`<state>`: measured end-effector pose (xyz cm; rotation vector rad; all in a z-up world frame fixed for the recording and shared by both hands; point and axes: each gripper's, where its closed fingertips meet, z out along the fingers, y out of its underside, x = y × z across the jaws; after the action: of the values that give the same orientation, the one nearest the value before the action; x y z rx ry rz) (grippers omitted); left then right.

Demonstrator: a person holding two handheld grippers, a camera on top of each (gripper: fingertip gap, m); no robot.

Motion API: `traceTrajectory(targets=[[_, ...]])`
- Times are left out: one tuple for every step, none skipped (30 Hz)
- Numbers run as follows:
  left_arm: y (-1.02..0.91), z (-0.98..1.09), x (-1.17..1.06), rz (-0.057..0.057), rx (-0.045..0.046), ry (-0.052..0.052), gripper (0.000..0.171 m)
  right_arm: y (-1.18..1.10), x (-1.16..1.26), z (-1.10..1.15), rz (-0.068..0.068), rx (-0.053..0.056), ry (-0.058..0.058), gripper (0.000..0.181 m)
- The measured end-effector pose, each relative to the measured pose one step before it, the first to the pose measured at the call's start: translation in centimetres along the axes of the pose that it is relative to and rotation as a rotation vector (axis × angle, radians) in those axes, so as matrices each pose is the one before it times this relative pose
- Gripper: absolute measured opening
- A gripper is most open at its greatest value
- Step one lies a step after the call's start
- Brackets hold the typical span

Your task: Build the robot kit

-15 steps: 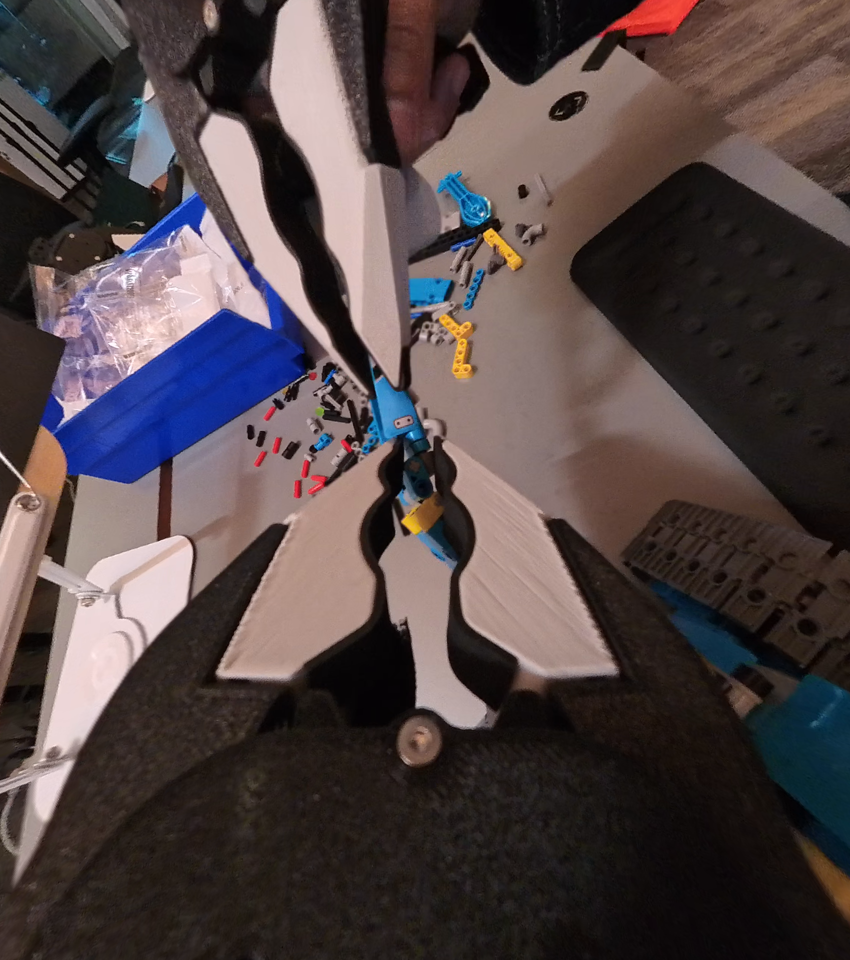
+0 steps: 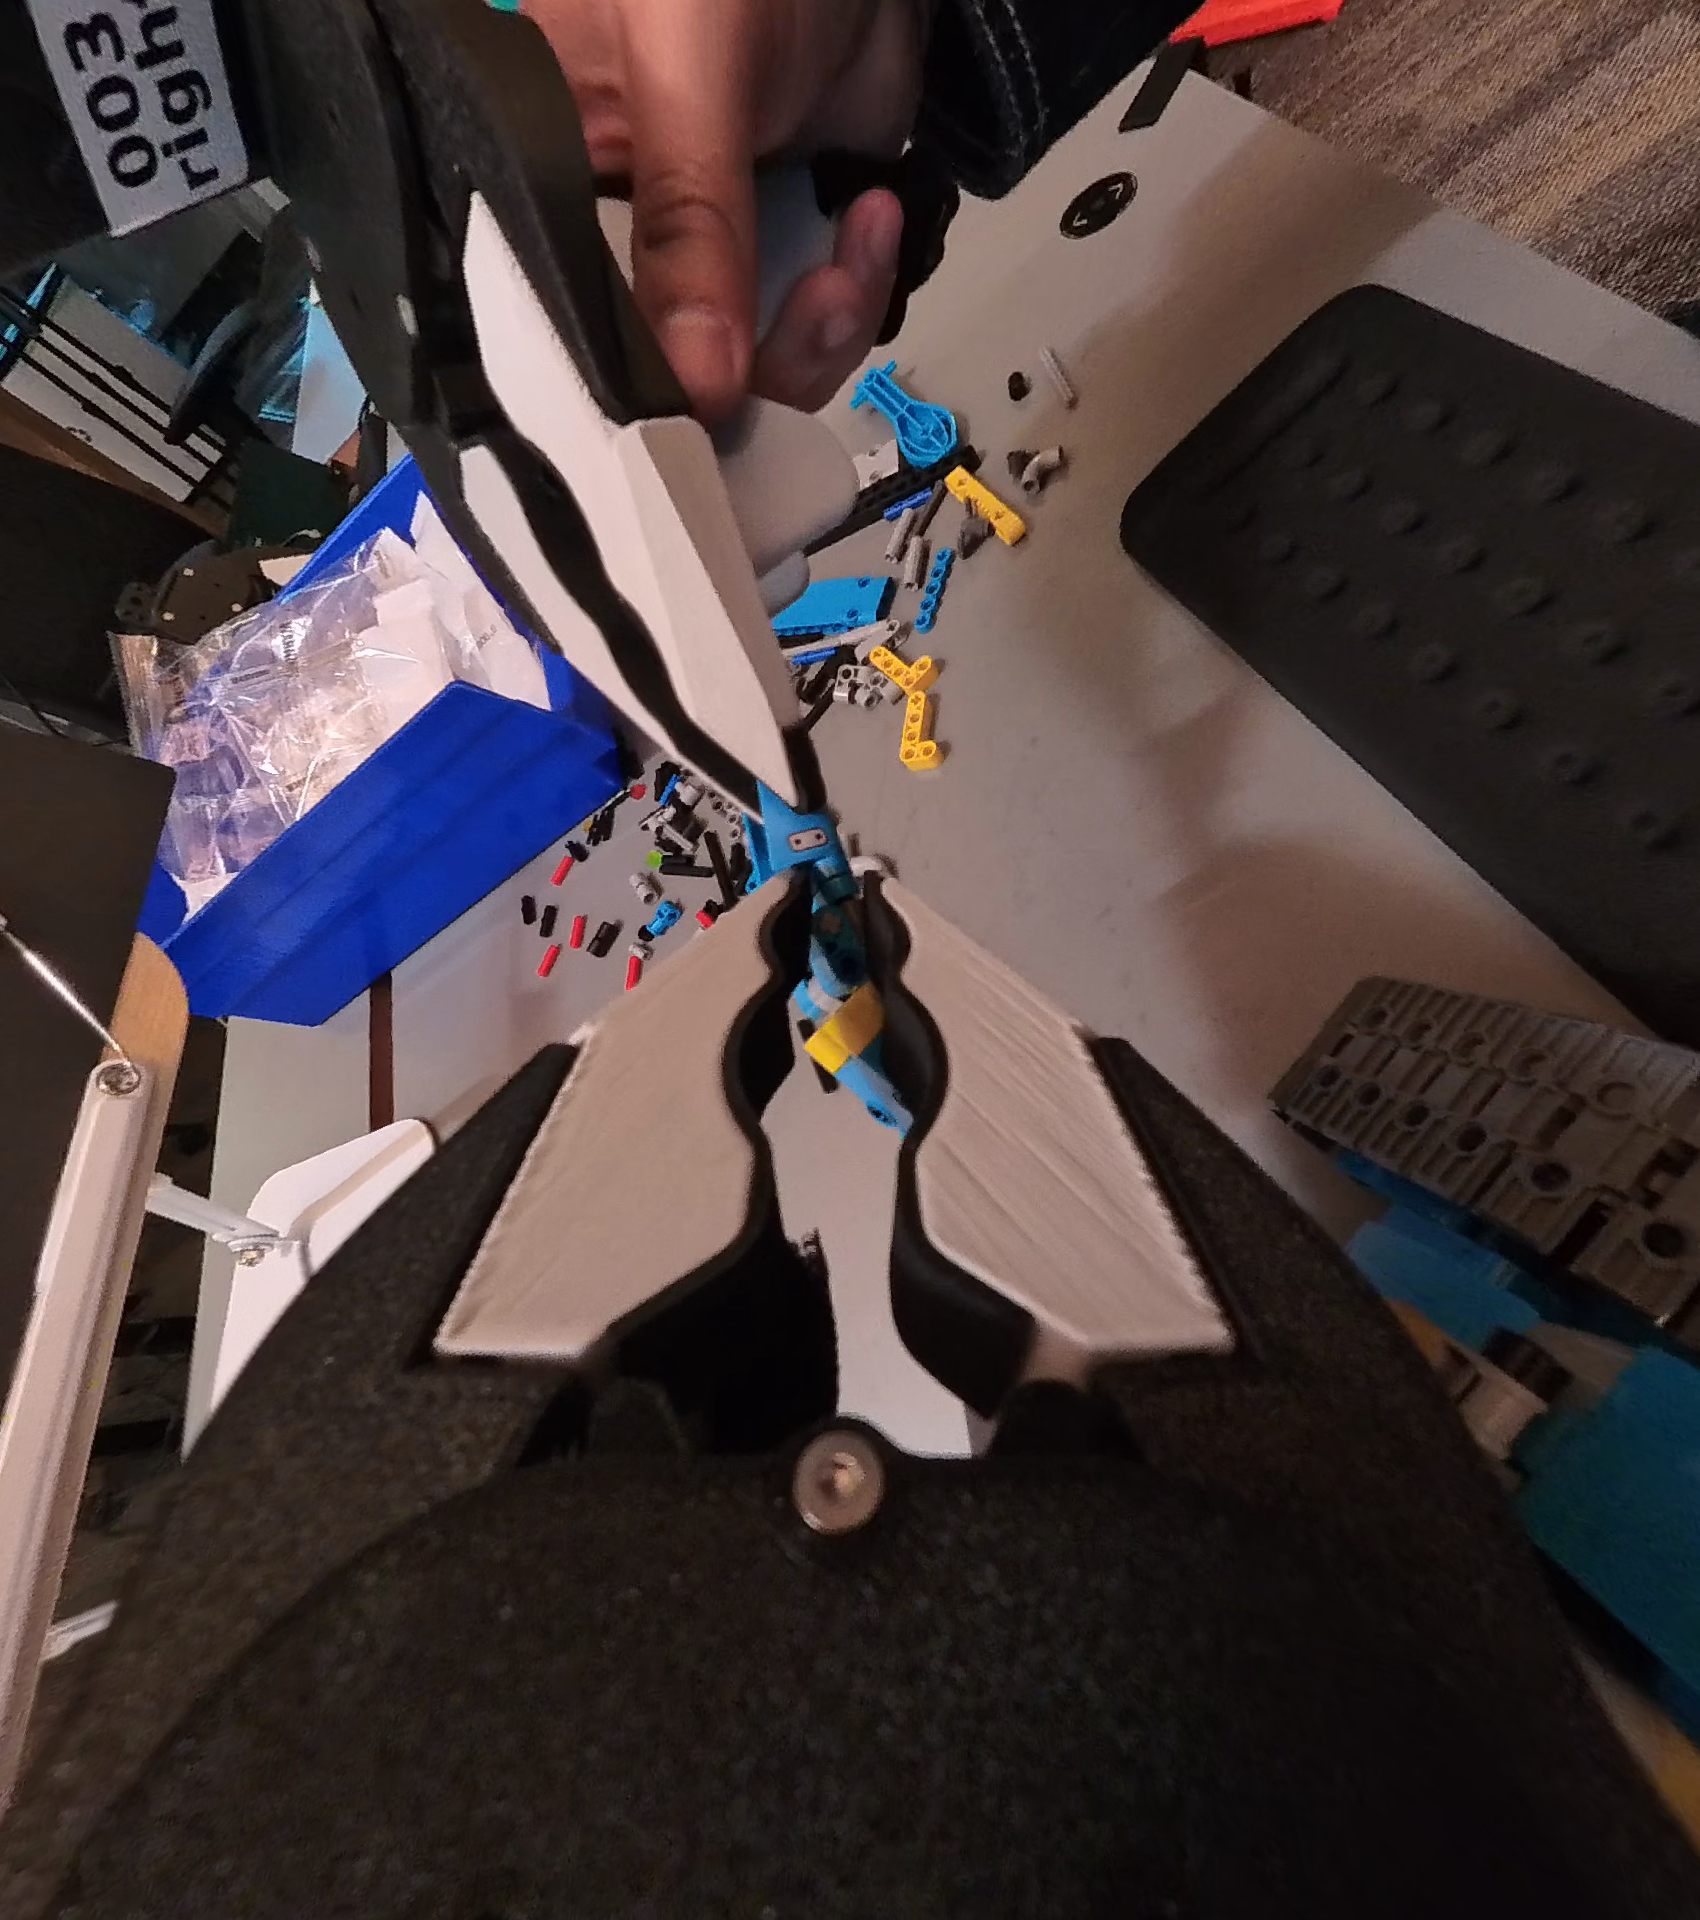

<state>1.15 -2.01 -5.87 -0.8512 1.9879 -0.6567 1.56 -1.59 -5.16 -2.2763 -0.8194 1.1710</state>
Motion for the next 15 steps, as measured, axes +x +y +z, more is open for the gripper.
traceTrajectory(targets=[[0.012, -0.026, -0.014, -0.0002, -0.00075, 0.0004, 0.009, 0.004, 0.016, 0.021, -0.0033, -0.0033, 0.0042, 0.002], [-0.07, -0.029, 0.019, 0.0003, 0.00344, 0.0012, 0.009, -0.026, -0.056, -0.012, -0.003, -0.0025, 0.0002, 0.002], [-0.045, 0.001, 0.046, -0.0049, 0.00227, 0.0042, 0.009, 0.056, -0.082, -0.022, -0.0016, -0.0071, -0.0031, 0.003], [0.024, 0.023, 0.0, -0.0034, -0.00085, 0.0016, 0.009, 0.051, 0.02, 0.034, 0.0004, -0.0074, 0.0035, 0.003], [0.046, 0.016, -0.109, -0.0107, -0.0007, -0.002, 0.009, -0.086, 0.086, 0.022, -0.0049, -0.0048, 0.0137, 0.002], [0.06, 0.03, -0.077, -0.0275, 0.00707, 0.0072, 0.009, -0.148, 0.121, 0.005, -0.0284, -0.0029, 0.0238, 0.003], [0.061, -0.029, -0.101, -0.0407, 0.01616, 0.018, 0.01, -0.034, 0.134, 0.051, -0.0552, -0.0028, 0.0341, 0.004], [-0.129, -0.156, -0.116, -0.0573, 0.03641, 0.0243, 0.011, -0.149, 0.073, 0.001, -0.0466, 0.0056, 0.0315, 0.005], [-0.369, -0.304, -0.262, -0.0796, 0.05786, 0.024, 0.016, -0.135, -0.151, -0.016, -0.057, 0.0019, 0.0227, 0.005], [-0.297, -0.331, -0.354, -0.0975, 0.05096, 0.0317, 0.032, -0.013, -0.168, -0.016, -0.0999, -0.0018, 0.0372, 0.006], [0.198, -0.152, -0.015, -0.1093, 0.01203, 0.0674, 0.043, 0.345, 0.137, 0.055, -0.1014, -0.0279, 0.0562, 0.007], [0.399, -0.046, 0.217, -0.111, -0.00844, 0.0897, 0.058, 0.24, -0.079, 0.009, -0.0604, -0.028, 0.0333, 0.008], [0.054, -0.123, 0.077, -0.1012, 0.01849, 0.0757, 0.061, -0.247, -0.177, -0.185, -0.0406, -0.0003, 0.0203, 0.007], [0.091, -0.074, 0.342, -0.0794, 0.0226, 0.0798, 0.061, -0.276, -0.101, -0.215, -0.0514, 0.0064, 0.024, 0.007], [0.591, 0.111, 0.36, -0.0645, -0.01406, 0.072, 0.061, 0.064, -0.116, -0.114, -0.0449, -0.0126, 0.0159, 0.008]])
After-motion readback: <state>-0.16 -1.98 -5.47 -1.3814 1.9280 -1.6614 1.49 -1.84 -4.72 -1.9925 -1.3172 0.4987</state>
